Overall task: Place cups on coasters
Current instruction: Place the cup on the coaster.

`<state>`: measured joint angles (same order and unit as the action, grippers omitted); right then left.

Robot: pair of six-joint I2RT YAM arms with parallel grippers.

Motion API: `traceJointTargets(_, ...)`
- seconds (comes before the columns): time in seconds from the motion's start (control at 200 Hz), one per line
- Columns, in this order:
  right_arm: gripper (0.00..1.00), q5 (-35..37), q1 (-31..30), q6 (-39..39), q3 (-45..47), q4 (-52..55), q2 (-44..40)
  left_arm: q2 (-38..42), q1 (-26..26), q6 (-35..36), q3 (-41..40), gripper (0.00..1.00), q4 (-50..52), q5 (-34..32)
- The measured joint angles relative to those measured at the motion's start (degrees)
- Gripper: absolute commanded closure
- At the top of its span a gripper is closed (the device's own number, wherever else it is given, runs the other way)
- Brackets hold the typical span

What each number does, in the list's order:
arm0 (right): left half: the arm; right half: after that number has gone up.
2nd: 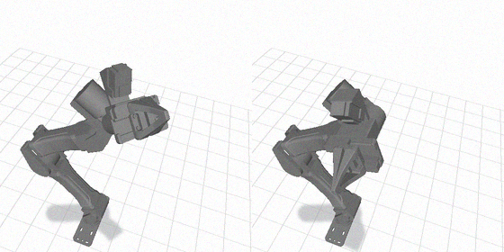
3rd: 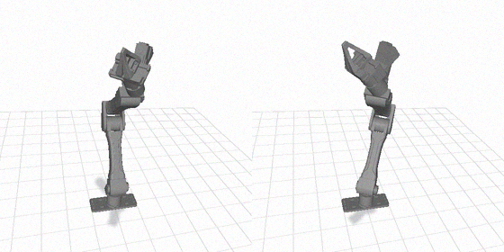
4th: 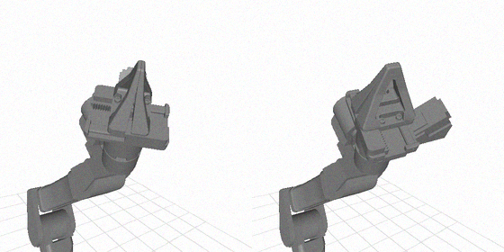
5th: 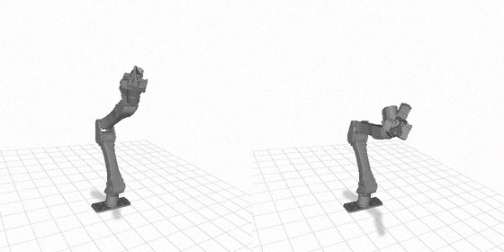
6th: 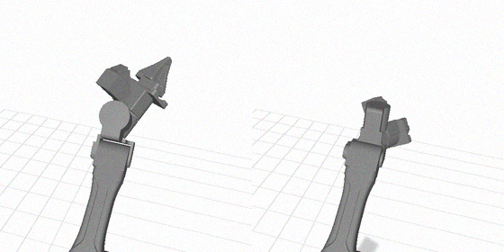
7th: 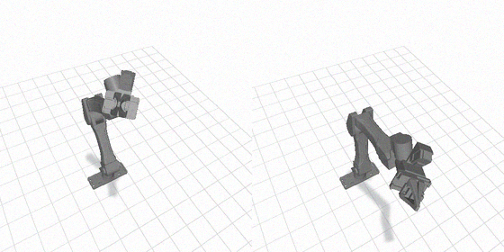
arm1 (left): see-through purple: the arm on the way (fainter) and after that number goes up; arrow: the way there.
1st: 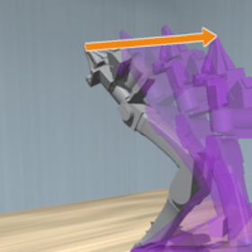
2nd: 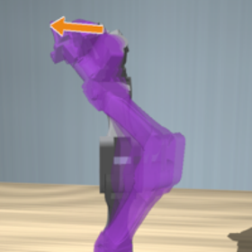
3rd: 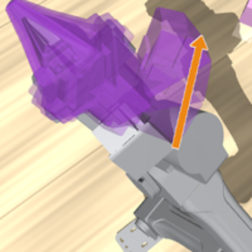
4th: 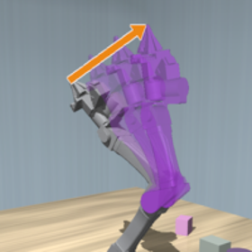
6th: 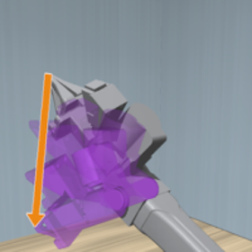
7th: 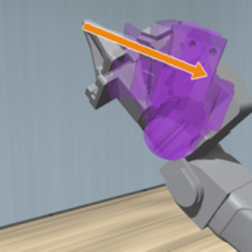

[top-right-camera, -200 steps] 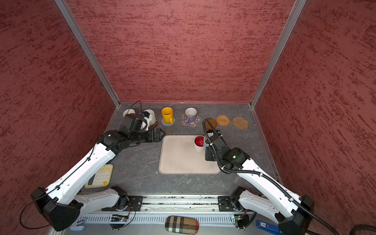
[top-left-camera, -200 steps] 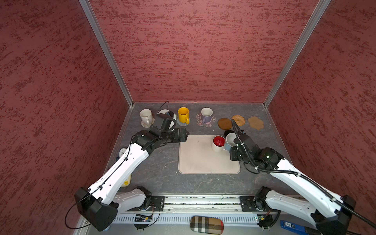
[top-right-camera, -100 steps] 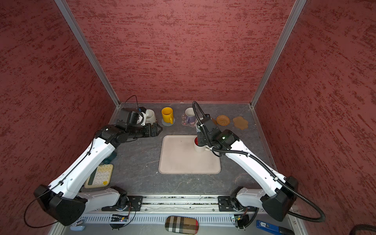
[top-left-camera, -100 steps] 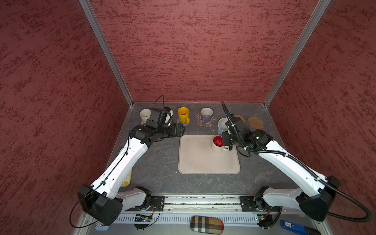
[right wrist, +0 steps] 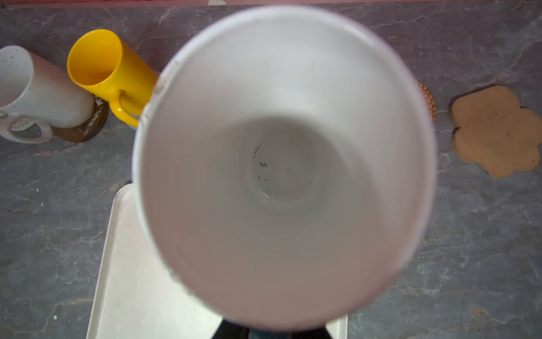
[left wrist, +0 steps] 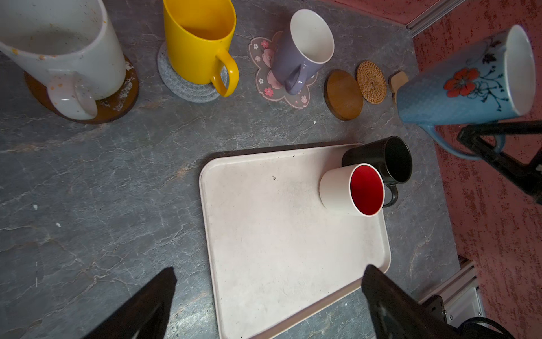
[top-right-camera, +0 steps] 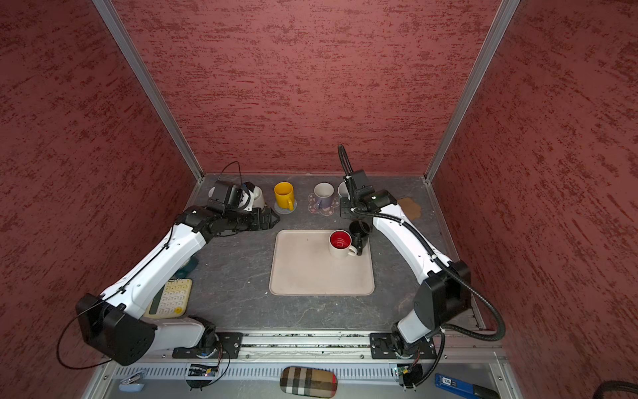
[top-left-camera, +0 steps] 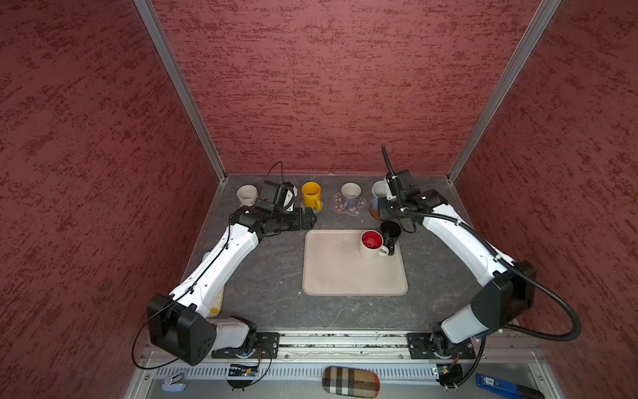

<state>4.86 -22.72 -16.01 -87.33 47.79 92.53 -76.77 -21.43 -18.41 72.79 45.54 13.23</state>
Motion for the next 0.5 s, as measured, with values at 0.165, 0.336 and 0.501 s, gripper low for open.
traceJointTargets(0.165, 1.00, -1.7, 2.8, 1.5, -4.7, -0.4, 7.2, -1.2, 0.0, 0.0, -0.2, 0.00, -0.6, 0.3)
traceJointTargets(0.336, 1.00, -3.1, 5.1, 1.9, -8.1, -1.1, 12.7, -1.2, -0.1, 0.4, -0.9, 0.00, -1.5, 0.2)
traceJointTargets(0.501, 1.00, -3.8, 6.3, 1.9, -12.3, -1.3, 18.1, -1.2, -0.2, 0.9, -2.1, 0.01, -2.2, -0.2)
